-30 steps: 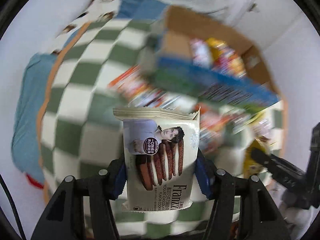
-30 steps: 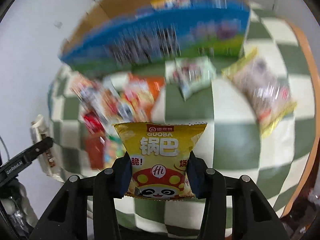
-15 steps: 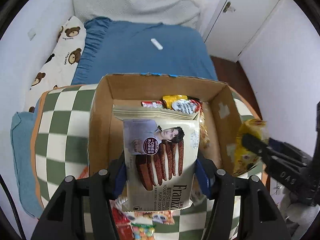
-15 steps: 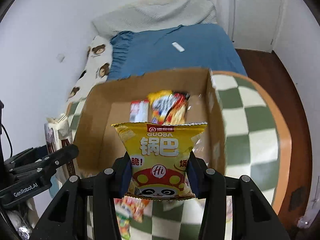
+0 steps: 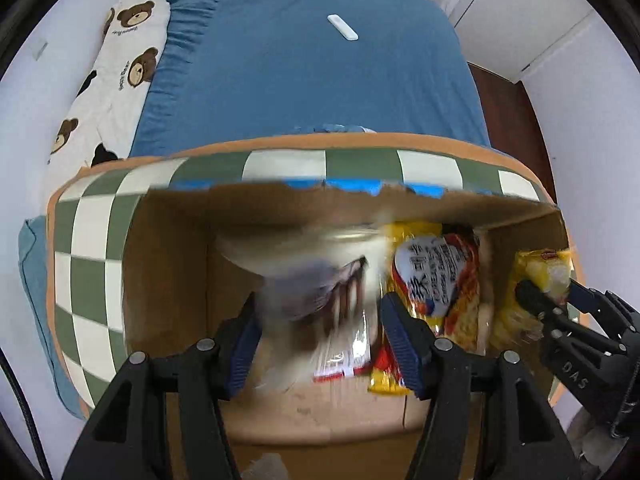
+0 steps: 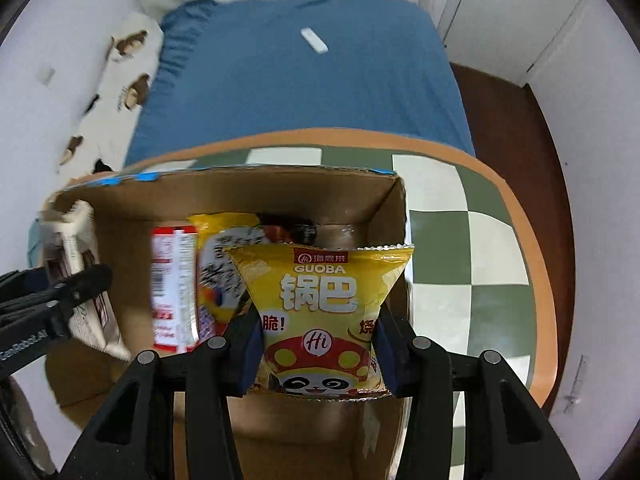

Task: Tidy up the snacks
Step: 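Carry both packets into the box and release them beside the noodle bag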

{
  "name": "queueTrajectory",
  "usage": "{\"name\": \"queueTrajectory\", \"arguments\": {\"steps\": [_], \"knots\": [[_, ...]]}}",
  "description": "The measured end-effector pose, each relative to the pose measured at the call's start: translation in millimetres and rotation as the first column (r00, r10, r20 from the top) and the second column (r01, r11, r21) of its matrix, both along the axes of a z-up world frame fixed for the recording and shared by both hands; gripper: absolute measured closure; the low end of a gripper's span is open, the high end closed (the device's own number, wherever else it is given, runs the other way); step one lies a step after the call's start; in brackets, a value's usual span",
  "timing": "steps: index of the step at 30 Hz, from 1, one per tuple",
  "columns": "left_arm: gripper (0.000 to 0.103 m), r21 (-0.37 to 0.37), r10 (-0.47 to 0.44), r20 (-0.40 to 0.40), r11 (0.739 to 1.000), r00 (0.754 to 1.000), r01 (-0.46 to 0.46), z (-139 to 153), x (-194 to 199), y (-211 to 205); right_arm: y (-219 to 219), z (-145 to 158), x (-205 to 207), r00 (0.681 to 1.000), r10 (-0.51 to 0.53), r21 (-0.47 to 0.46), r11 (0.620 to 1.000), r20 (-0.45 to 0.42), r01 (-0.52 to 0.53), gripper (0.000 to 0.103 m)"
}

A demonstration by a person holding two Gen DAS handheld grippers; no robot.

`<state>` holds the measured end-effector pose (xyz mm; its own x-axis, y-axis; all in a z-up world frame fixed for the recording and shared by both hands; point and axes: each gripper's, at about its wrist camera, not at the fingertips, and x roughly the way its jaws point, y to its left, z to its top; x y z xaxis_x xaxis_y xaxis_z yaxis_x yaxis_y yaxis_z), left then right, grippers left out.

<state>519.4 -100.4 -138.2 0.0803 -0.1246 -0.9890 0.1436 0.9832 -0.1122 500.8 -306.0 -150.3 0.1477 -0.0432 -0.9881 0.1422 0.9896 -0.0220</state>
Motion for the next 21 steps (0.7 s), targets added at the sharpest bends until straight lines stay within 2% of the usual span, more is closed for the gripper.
{"name": "queueTrajectory", "arguments": {"steps": [1,2,3,7,14,21], "knots": [[0.029,-0.001,-0.002,0.010,1.000,1.000,0.002,0,3,0,-3,-6,4,1.000,-0.010,-0.007,1.000,-0.011,0.010,0.036],[0.011,-0.008,-0.003,0.013,1.000,1.000,0.003,0,5,0,-4,-9,3,1.000,-0.016,0.009,1.000,-0.011,0.017,0.028],[0.005,-0.021,-0.003,0.012,1.000,1.000,0.003,-1,7,1,-6,-13,5,1.000,-0.025,0.035,0.999,-0.017,0.025,0.025],[0.004,-0.020,0.005,0.021,1.000,1.000,-0.005,-3,8,5,-4,-14,5,1.000,-0.015,0.070,0.997,-0.013,0.016,0.012],[0.004,-0.026,0.037,0.049,0.999,0.998,-0.035,-3,-9,18,4,-13,-8,1.000,0.000,0.114,0.994,0.000,0.000,0.012],[0.004,-0.021,0.014,0.120,1.000,0.993,-0.012,20,-48,21,13,-5,-45,0.999,0.005,0.109,0.994,0.044,-0.010,0.012]]}}
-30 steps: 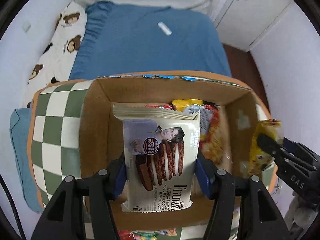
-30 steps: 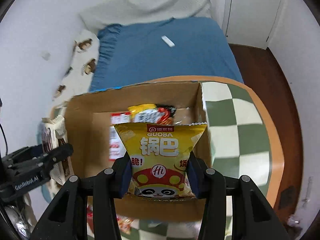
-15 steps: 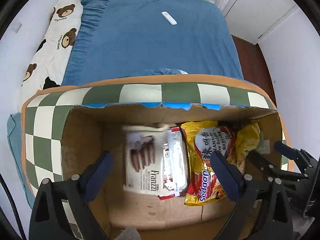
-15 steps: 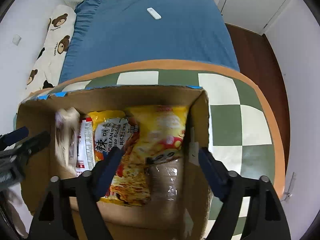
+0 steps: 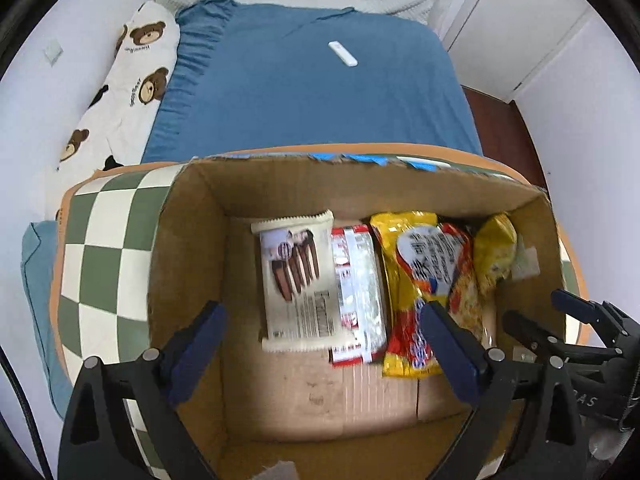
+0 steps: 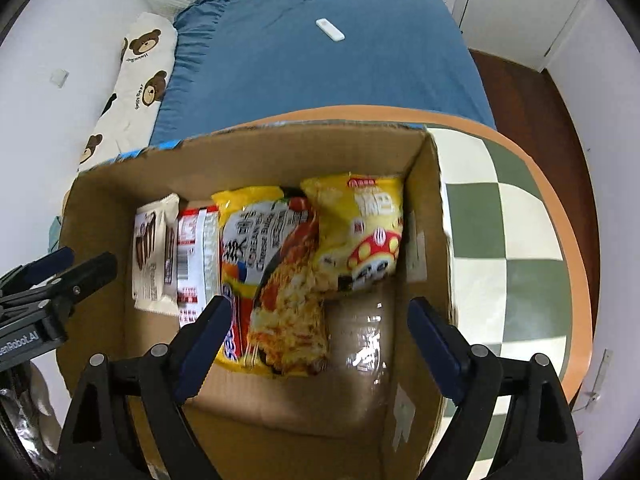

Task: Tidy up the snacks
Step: 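Carry both packets into the box and release them beside the noodle bag, then grasp the red sauce packet with the left gripper while the right grasps the orange CUICUIJIAO bag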

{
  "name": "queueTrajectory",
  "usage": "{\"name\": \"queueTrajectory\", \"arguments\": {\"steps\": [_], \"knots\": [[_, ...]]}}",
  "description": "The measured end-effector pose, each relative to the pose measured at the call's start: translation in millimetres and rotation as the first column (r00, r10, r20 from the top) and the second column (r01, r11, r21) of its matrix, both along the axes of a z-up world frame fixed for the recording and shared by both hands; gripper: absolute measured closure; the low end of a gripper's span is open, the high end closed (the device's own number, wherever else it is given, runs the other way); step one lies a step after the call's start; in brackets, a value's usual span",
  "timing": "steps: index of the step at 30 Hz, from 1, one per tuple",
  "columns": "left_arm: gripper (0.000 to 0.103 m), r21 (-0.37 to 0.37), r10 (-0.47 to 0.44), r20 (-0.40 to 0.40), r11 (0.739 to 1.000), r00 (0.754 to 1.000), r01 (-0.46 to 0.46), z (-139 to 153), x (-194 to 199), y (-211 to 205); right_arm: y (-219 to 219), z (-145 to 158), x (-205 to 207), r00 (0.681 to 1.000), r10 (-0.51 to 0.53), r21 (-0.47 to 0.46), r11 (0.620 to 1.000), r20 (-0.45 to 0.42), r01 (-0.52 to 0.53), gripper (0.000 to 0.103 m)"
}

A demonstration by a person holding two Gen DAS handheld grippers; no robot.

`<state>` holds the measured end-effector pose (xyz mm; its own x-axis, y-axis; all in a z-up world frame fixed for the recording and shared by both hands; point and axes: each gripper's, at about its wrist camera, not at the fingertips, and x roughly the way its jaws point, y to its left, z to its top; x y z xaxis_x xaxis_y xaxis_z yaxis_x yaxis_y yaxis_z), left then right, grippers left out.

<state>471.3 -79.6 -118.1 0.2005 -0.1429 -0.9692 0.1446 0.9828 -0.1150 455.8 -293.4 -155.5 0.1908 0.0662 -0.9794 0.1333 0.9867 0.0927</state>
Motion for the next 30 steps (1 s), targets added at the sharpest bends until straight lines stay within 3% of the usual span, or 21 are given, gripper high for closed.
{"name": "queueTrajectory", "arguments": {"steps": [12,20,24,28,30], "knots": [[0.004,-0.027,-0.021,0.130,0.999,0.991,0.025,62,-77,4,22,56,-76,0.990,0.017,0.005,1.000,0.142,-0.018,0.012],[0.004,-0.074,0.007,0.181,0.997,0.984,0.007,90,-142,25,36,91,-143,0.974,-0.010,0.069,0.998,0.227,-0.006,0.012],[0.004,-0.051,0.041,0.181,0.998,0.983,-0.032,78,-175,45,43,85,-180,0.974,-0.029,0.114,0.994,0.225,0.004,0.012],[0.004,0.011,0.081,0.132,0.996,0.988,-0.084,38,-213,75,54,50,-216,0.984,-0.063,0.200,0.979,0.169,0.029,0.012],[0.004,0.080,0.111,0.093,0.990,0.990,-0.118,5,-231,92,64,23,-227,0.991,-0.071,0.222,0.974,0.114,0.045,0.012]]}}
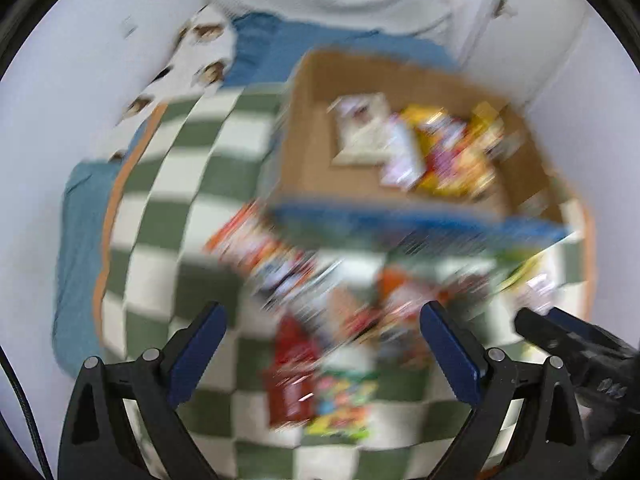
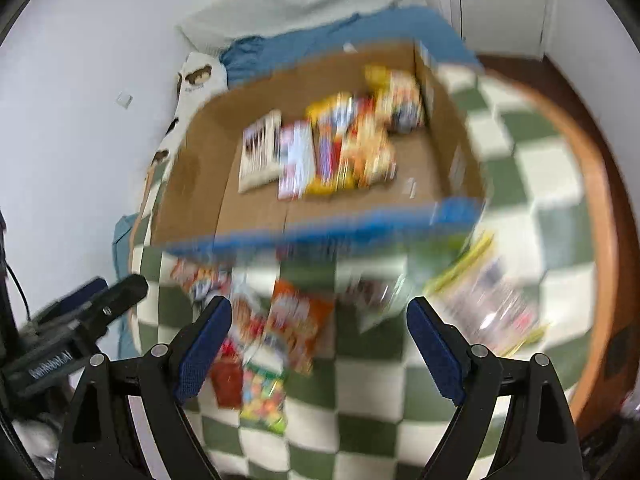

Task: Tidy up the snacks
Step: 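Grasp the red sauce packet with the left gripper while the right grasps the orange CUICUIJIAO bag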

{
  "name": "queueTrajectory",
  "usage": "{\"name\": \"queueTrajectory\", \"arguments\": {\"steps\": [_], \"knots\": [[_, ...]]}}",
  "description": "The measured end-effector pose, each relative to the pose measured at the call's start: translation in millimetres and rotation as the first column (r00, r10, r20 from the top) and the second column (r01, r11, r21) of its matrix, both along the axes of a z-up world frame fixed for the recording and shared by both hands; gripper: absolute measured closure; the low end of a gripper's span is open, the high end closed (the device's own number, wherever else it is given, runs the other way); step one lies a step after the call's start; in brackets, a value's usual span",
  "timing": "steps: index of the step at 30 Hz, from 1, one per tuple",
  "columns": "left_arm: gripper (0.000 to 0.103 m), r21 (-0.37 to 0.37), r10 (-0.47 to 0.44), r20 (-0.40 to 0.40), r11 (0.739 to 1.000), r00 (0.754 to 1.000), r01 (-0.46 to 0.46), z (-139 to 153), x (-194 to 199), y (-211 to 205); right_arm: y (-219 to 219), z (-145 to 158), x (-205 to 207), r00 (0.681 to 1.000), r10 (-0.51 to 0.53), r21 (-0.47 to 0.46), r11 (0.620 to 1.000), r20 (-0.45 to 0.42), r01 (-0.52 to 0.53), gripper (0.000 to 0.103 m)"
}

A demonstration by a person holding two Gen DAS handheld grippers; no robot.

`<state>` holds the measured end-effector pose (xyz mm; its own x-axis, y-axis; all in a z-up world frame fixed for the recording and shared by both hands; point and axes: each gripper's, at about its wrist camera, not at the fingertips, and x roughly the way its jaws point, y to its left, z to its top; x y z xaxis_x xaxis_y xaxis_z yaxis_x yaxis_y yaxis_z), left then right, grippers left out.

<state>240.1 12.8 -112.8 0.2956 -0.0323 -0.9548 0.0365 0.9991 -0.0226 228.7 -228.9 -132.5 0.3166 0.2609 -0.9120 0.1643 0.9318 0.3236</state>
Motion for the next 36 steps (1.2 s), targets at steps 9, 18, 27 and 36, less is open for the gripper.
{"name": "queueTrajectory", "arguments": {"steps": [9,18,27,36], "knots": [[0.004,0.084,0.141,-0.180,0.988,0.974,-0.128,-95,-40,47,68,-105,8,0.988,-0.065,0.060,0.995,-0.144,0.074,0.014],[0.004,0.133,0.077,-0.253,0.990,0.964,-0.044,-142,-55,29,92,-140,6,0.981,0.029,-0.081,0.996,-0.192,-0.045,0.043],[0.031,0.164,-0.027,-0.265,0.984,0.964,0.073,-166,-61,-10,79,-140,-59,0.952,0.198,-0.197,0.949,-0.235,-0.246,0.043],[0.049,0.150,0.006,-0.282,0.988,0.959,0.038,-161,-89,16,67,-149,-95,0.952,0.170,-0.176,0.960,-0.253,-0.218,0.040]]}}
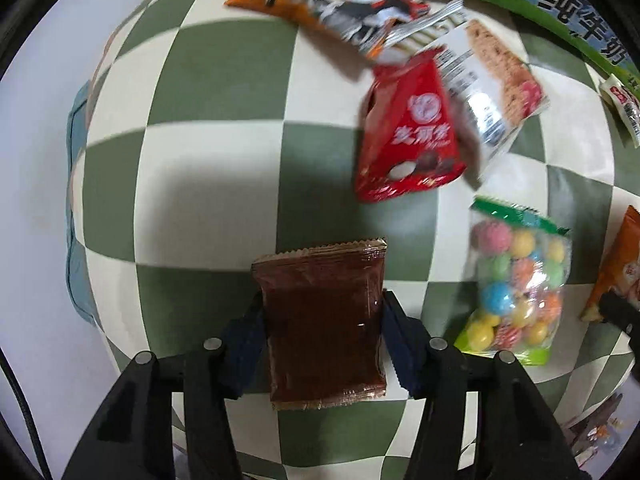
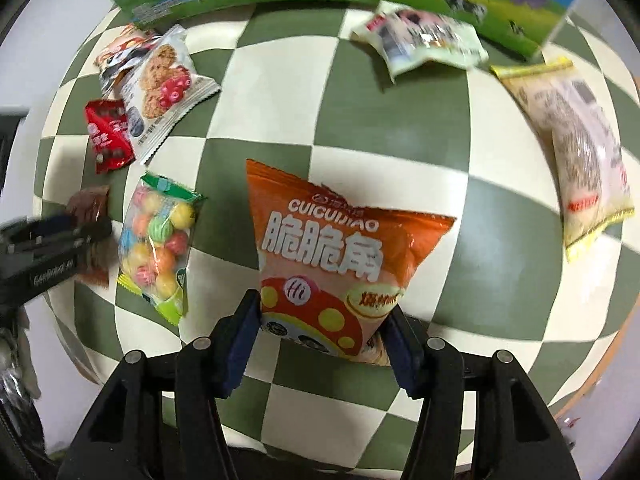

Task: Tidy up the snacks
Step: 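Grasp the red sauce packet with the left gripper while the right grasps the orange CUICUIJIAO bag, then carry both packets into the box and open both grippers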

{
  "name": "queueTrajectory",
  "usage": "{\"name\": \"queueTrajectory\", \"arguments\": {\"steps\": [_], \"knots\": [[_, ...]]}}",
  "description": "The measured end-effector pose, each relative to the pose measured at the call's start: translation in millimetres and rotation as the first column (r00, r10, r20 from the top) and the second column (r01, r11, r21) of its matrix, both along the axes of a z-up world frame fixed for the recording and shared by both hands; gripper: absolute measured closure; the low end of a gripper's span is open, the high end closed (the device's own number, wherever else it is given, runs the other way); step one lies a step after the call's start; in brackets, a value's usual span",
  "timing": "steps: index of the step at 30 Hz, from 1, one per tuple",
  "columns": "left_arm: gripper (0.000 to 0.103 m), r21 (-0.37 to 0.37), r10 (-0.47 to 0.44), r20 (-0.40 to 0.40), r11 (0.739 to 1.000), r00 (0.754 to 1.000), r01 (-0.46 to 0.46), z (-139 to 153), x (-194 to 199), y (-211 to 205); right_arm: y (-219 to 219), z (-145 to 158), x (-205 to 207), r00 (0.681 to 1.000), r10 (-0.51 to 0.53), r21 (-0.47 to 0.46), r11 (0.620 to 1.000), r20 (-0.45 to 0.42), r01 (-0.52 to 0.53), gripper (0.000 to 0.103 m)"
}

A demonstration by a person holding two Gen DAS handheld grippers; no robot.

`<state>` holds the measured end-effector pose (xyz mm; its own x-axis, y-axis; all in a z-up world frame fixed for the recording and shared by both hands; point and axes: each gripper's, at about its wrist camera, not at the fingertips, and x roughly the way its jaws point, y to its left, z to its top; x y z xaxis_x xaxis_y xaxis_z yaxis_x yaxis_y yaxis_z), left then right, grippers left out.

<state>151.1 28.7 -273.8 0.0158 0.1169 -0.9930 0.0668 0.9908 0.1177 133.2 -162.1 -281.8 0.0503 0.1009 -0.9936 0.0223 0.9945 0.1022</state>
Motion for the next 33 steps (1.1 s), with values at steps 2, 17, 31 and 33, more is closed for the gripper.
{"name": "queueTrajectory", "arguments": {"steps": [2,17,31,33], "knots": [[0.049,0.007,0.005,-0.002,1.000,1.000,-0.005,-3,0,-3,-9,-2,4,0.998,-0.056,0.037,0.998,-0.008,0.057,0.036],[0.052,-0.064,0.038,0.090,0.997,0.995,-0.032,49,-13,-4,-59,16,8,0.983,-0.180,0.113,0.978,0.044,0.174,0.051],[0.052,-0.402,-0.025,0.306,0.903,0.952,0.153,235,117,-83,-78,184,64,0.932,-0.169,0.268,0.960,0.320,0.082,0.051],[0.052,-0.408,-0.038,0.293,0.899,0.955,0.161,234,148,-100,-80,196,90,0.919,-0.174,0.237,0.967,0.354,0.091,0.051]]}}
